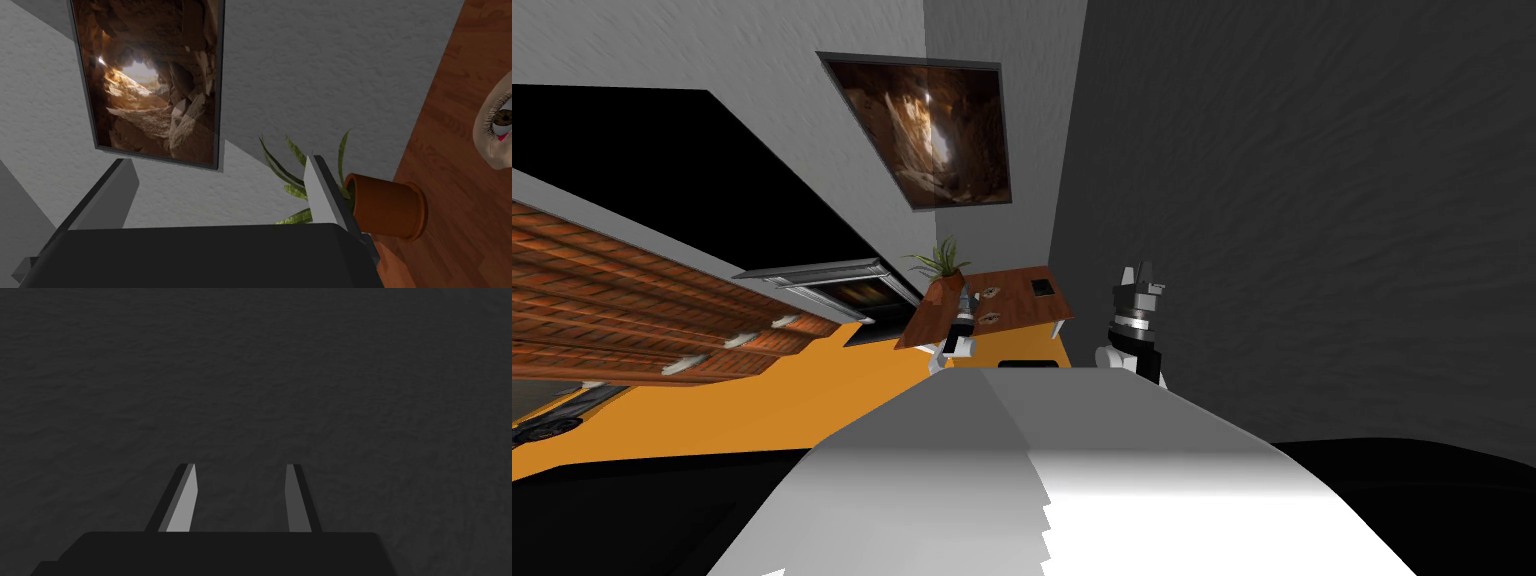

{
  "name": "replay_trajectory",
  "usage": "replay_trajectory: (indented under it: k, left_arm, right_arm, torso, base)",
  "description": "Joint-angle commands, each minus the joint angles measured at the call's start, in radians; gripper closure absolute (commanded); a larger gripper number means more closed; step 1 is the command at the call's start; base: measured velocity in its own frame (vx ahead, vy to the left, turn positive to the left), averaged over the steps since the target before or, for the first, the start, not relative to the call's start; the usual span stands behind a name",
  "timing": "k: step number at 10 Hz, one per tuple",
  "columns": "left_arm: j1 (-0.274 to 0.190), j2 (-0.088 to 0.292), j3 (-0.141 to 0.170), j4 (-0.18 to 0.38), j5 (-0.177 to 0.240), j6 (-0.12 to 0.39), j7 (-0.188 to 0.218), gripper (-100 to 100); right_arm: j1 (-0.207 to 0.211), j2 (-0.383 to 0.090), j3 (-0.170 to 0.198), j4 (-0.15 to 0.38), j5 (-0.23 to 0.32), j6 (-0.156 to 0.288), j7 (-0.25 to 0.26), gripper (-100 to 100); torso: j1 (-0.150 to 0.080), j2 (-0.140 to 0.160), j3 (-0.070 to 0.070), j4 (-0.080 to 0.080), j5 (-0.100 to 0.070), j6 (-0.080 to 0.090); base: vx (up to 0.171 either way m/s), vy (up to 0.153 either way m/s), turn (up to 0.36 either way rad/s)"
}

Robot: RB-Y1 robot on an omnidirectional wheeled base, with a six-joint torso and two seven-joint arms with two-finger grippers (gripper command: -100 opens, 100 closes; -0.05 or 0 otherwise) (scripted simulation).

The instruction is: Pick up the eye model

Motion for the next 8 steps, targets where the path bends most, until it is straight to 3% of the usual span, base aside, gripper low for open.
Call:
replay_trajectory:
  k: [1,2,4,5,8]
  left_arm:
    - [-0.01,0.0,0.0,0.05,0.0,0.007,0.0,-100]
    - [-0.039,0.004,0.005,0.085,0.001,0.032,0.001,-100]
    - [-0.039,0.004,0.005,0.121,0.001,0.032,0.001,-100]
    - [-0.067,0.007,0.01,0.153,0.003,0.056,0.002,-100]
    - [-0.096,0.008,0.015,0.249,0.004,0.081,0.004,-100]
  right_arm:
    - [0.0,0.0,0.0,0.0,0.0,0.0,0.0,0]
    - [0.0,0.0,0.0,0.0,0.0,0.0,0.0,0]
    - [0.0,0.0,0.0,0.0,0.0,0.0,0.0,0]
    - [0.0,0.0,0.0,0.0,0.0,0.0,0.0,0]
    - [0.0,0.0,0.0,0.0,0.0,0.0,0.0,0]
  torso:
    - [0.0,0.0,0.0,0.0,0.0,0.0]
    - [0.0,0.0,0.0,0.0,0.0,0.0]
    - [0.0,0.0,0.0,0.0,0.0,0.0]
    - [0.0,0.0,0.0,0.0,0.0,0.0]
    - [0.0,0.0,0.0,0.0,0.0,0.0]
  base:
    - [0.01,-0.001,-0.017]
    - [0.014,-0.002,-0.031]
    - [0.006,0.0,-0.009]
    - [0.009,0.0,-0.029]
    - [0.013,0.001,-0.022]
